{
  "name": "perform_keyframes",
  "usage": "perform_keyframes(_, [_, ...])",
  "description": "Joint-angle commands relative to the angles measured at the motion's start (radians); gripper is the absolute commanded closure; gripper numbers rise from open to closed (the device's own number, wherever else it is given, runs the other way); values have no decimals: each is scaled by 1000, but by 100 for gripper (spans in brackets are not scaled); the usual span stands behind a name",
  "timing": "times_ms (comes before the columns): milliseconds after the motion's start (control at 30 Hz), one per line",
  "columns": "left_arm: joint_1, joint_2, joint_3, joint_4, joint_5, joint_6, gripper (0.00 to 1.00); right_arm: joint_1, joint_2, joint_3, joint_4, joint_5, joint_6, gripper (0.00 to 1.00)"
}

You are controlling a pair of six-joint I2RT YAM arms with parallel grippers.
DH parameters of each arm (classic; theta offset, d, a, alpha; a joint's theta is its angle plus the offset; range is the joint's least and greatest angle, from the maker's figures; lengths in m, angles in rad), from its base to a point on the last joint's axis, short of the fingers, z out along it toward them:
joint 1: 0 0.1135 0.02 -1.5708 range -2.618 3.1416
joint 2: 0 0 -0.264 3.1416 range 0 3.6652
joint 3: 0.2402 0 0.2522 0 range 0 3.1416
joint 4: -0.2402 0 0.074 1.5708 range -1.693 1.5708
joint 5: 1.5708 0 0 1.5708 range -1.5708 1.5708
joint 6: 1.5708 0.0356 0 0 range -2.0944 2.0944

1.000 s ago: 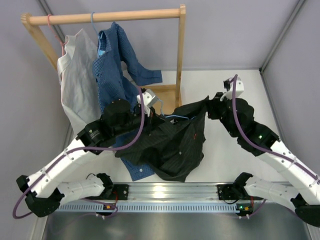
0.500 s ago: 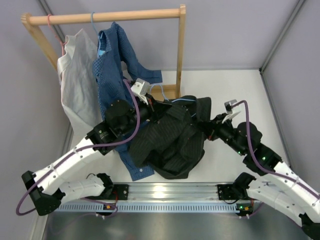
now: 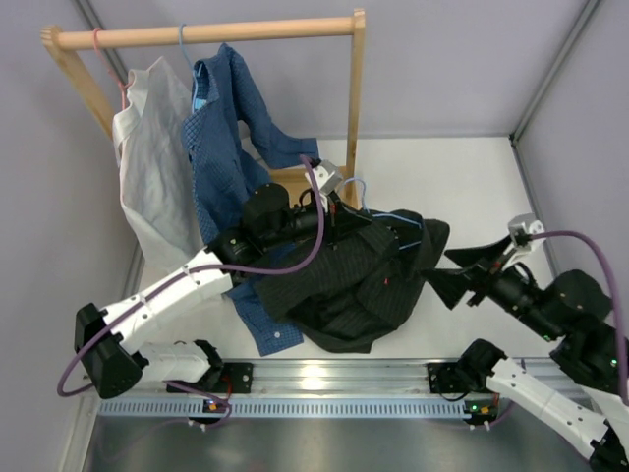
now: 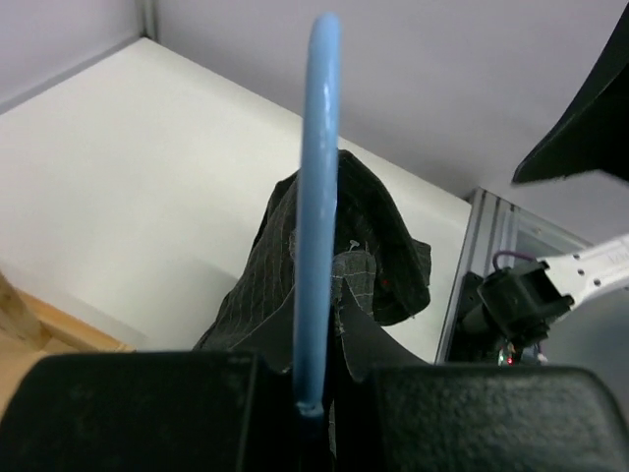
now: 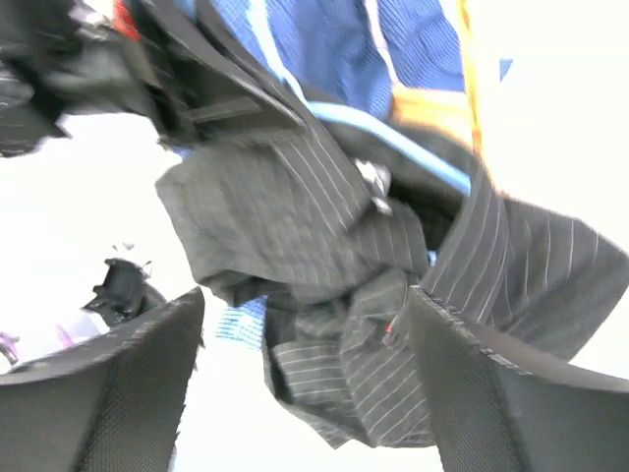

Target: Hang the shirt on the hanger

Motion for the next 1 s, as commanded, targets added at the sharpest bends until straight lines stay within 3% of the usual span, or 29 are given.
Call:
perform_keyframes(0, [2, 10, 54, 29, 200, 56, 100, -4, 19, 121, -149, -72, -78, 17])
perform_keyframes(167, [-28, 76, 100, 57, 415, 22, 100, -4, 203, 250, -82, -158, -178, 17])
perform_keyframes(300, [-94, 103, 135, 57, 585, 42, 100, -4, 325, 307, 9, -316, -259, 30])
perform_keyframes(433, [-117, 113, 140, 57, 635, 49, 100, -4, 384, 326, 73, -446, -267, 37])
perform_keyframes(467, [-120, 118, 143, 54, 641, 51, 100, -4, 400, 320, 101, -467, -261, 43])
perform_keyframes(500, [-122, 125, 146, 43, 642, 52, 100, -4, 404, 315, 116, -472, -261, 59])
perform_keyframes(600, [-128, 138, 166, 15, 648, 66, 100, -4, 398, 280, 179, -478, -249, 77])
perform_keyframes(800, [-133, 149, 189, -57, 627, 106, 100, -3, 369, 254, 225, -509, -245, 78])
perform_keyframes(833, [-133, 149, 190, -61, 627, 109, 100, -4, 368, 254, 225, -508, -247, 80])
perform_keyframes(900, [-131, 146, 192, -63, 625, 111, 100, -4, 366, 254, 224, -488, -241, 100])
perform_keyframes(967, [-133, 135, 195, -68, 610, 111, 100, -4, 360, 251, 224, -466, -239, 100])
